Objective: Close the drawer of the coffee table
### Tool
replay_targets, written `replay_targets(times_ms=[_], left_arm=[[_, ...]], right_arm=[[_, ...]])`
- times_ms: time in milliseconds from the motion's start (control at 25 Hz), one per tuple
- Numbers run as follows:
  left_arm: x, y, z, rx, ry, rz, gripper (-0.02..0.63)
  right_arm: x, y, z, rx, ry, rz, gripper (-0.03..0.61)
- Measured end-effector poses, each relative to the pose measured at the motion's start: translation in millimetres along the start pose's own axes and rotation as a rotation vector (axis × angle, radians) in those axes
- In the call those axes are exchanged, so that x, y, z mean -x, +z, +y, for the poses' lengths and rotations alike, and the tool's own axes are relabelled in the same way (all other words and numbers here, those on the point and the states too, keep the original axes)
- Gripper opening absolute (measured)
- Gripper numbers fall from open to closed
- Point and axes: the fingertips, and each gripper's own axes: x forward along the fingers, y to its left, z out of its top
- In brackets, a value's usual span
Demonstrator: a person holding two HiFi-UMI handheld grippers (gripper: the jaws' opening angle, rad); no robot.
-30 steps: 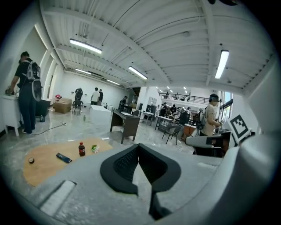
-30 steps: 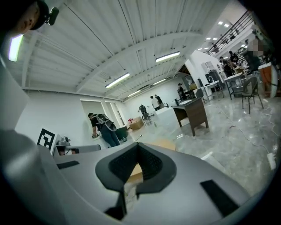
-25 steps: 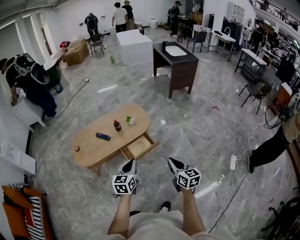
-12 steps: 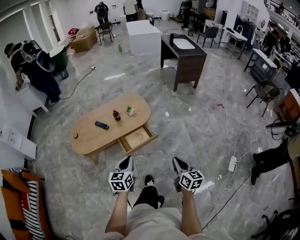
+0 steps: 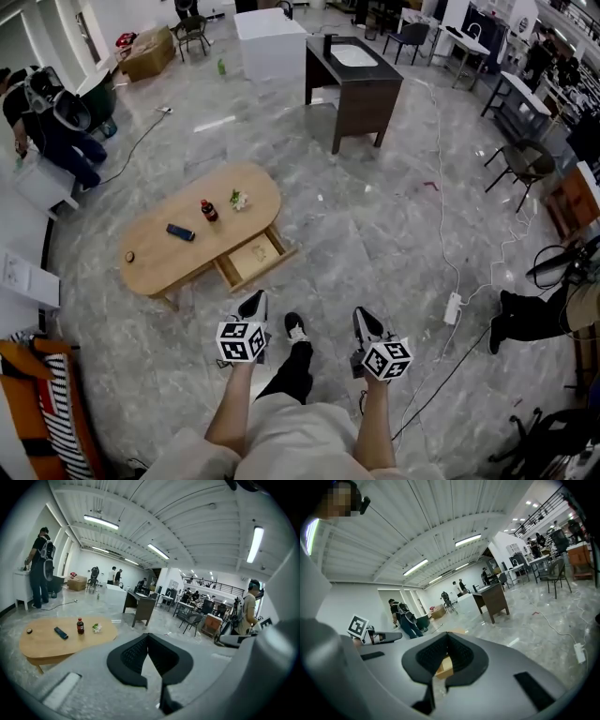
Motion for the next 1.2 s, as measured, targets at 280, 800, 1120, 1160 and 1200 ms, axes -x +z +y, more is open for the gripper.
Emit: replay_targets(times_ms=[280, 800, 1120, 1160, 1200], left_arm=[[-51, -1, 11, 0.032, 0.011, 0.03, 0.009], [-107, 5, 102, 0.164, 0.224, 0.02, 0.009], [-117, 38, 140, 0.185, 0.348, -0.031, 0.009], [-119, 41, 139, 0.183, 0.356, -0.036, 0.009], [-120, 43, 138, 0.182, 0.366, -0.041, 0.009]], right_arm=[[-27, 16, -29, 0.002, 0.027, -0.01, 0.015], [-175, 27, -46, 0.029, 0.209, 0.139, 0.015], [-240, 29, -49, 0.191, 0.352, 0.265, 0.015], [-245, 34, -52, 0.203, 0.374, 0.264, 0.015], [-250, 39, -54, 0.214, 0.401, 0.263, 0.015]])
